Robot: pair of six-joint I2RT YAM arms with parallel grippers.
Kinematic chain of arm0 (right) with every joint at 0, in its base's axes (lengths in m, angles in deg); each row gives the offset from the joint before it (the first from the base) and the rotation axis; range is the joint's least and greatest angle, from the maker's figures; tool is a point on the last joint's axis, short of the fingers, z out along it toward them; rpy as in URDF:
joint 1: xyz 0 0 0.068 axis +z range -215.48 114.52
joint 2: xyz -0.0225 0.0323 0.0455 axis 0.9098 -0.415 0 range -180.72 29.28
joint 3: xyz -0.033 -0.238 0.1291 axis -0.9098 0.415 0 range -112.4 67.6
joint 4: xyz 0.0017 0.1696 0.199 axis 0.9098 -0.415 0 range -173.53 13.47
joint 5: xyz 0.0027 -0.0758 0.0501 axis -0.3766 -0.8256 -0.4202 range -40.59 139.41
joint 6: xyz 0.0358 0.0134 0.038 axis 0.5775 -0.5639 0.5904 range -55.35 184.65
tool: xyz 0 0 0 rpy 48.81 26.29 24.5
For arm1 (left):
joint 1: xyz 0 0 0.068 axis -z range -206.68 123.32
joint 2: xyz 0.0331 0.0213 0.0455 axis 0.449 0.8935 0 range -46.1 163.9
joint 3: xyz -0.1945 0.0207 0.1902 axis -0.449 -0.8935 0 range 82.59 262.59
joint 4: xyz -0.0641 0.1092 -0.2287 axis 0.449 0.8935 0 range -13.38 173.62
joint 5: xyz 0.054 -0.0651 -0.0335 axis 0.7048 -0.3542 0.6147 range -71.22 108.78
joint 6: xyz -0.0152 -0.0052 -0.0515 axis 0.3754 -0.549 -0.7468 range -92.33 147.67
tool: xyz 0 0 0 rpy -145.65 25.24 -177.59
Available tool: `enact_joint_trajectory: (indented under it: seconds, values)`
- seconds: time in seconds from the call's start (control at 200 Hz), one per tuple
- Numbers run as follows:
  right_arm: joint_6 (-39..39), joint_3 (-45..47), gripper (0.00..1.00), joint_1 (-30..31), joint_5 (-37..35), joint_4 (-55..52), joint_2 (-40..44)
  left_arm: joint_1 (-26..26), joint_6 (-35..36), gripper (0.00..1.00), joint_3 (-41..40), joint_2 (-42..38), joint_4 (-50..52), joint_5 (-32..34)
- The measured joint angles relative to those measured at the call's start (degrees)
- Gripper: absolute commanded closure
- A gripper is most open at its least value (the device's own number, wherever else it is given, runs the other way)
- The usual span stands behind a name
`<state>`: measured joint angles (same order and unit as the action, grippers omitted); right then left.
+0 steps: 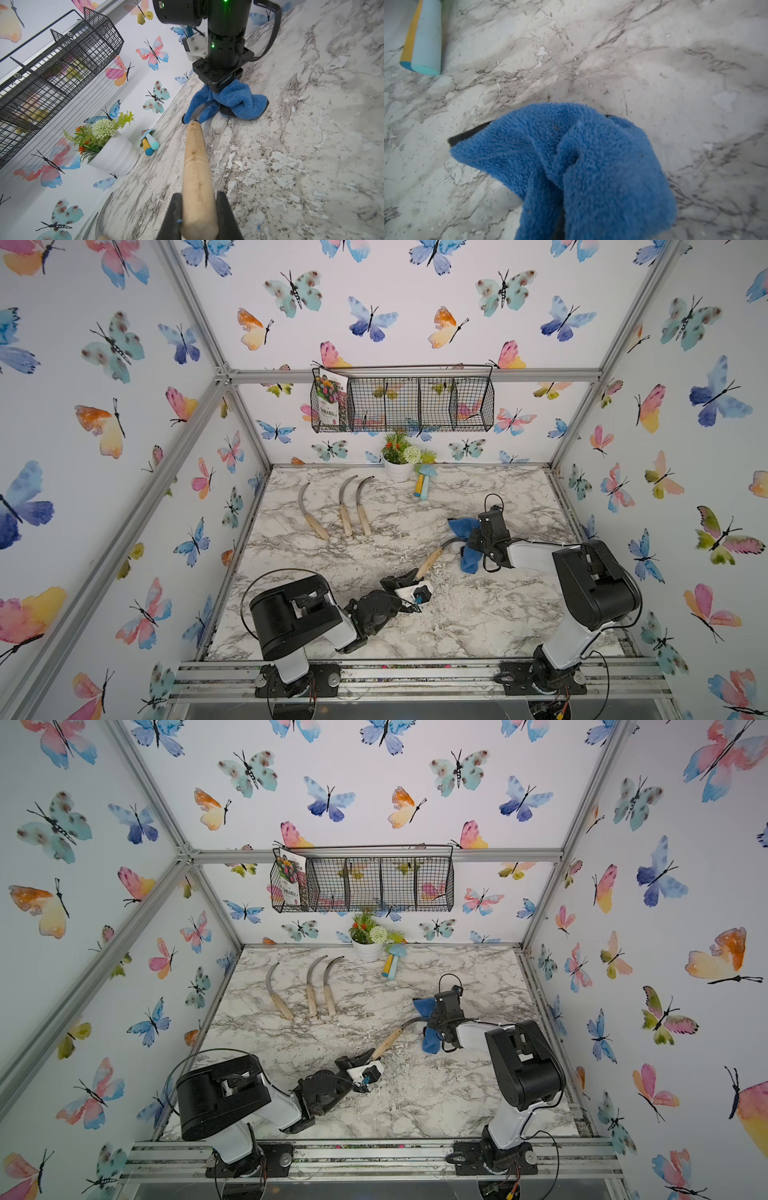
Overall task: Wipe small sickles with rags
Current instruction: Wipe the small sickle.
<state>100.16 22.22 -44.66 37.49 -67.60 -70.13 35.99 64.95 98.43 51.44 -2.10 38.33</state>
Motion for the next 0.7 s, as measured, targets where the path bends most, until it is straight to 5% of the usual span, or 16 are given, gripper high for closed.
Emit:
enact_joint_trajectory:
  seconds: [0.385,0.701]
  values:
    - [-1.2,-0.5,0.99,1.3,2.4,-1.6,1.3,0.0,0.0,1.00,-0.1,-0.1,-0.3,-0.1]
    - [-2.5,-8.6,0.99,18.7,-1.1,-6.4,3.9,-0.4,-0.6,1.00,-0.6,-0.6,-0.5,0.2]
